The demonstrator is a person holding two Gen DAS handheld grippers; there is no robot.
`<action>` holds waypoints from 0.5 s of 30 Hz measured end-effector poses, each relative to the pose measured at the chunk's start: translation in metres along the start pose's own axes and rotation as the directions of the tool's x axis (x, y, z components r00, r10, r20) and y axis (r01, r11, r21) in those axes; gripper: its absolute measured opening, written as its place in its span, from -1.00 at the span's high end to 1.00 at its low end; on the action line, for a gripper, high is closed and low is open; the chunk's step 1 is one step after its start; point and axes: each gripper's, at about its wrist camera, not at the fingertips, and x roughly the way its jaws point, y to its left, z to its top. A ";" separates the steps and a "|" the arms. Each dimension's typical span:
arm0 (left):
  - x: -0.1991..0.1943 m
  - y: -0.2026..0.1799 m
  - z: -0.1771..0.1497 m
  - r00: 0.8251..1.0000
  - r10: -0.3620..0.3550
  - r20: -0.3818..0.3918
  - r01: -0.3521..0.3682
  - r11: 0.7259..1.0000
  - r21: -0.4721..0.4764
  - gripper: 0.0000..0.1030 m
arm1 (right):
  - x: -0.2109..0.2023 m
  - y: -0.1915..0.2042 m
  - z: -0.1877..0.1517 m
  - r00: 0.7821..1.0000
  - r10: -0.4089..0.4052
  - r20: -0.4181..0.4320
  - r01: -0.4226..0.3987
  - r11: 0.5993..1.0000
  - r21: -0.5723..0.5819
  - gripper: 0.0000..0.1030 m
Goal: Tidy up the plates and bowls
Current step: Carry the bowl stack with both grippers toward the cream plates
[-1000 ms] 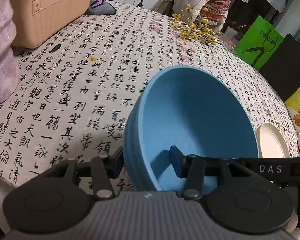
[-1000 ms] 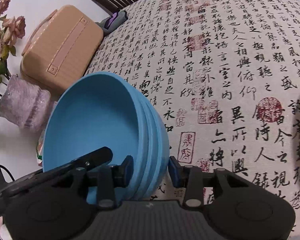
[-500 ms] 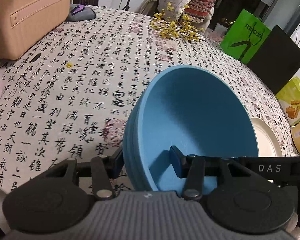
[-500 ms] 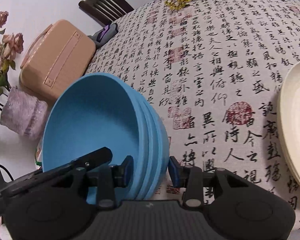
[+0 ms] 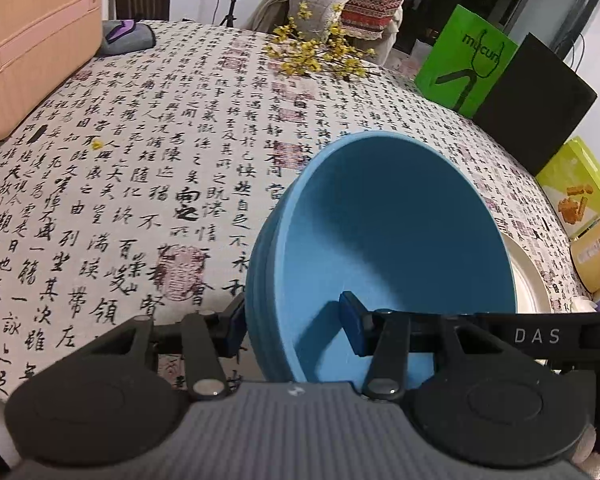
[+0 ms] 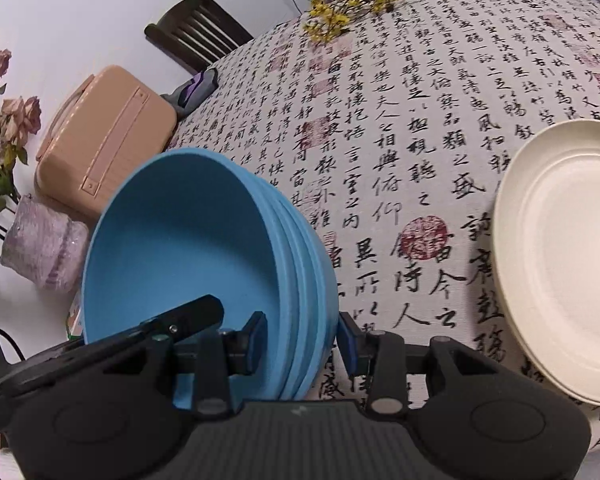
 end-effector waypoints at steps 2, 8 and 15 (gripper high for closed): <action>0.001 -0.005 0.001 1.000 -0.005 0.001 0.005 1.000 0.008 0.06 | -0.004 -0.004 0.000 1.000 -0.003 0.007 0.003 1.000 0.004 0.27; 0.004 -0.018 0.002 1.000 -0.015 0.002 0.015 1.000 0.027 0.06 | -0.013 -0.015 0.002 1.000 -0.009 0.027 0.008 1.000 0.019 0.27; 0.007 -0.031 0.003 1.000 -0.026 0.001 0.026 0.999 0.043 0.06 | -0.022 -0.025 0.003 0.999 -0.015 0.044 0.013 0.999 0.032 0.27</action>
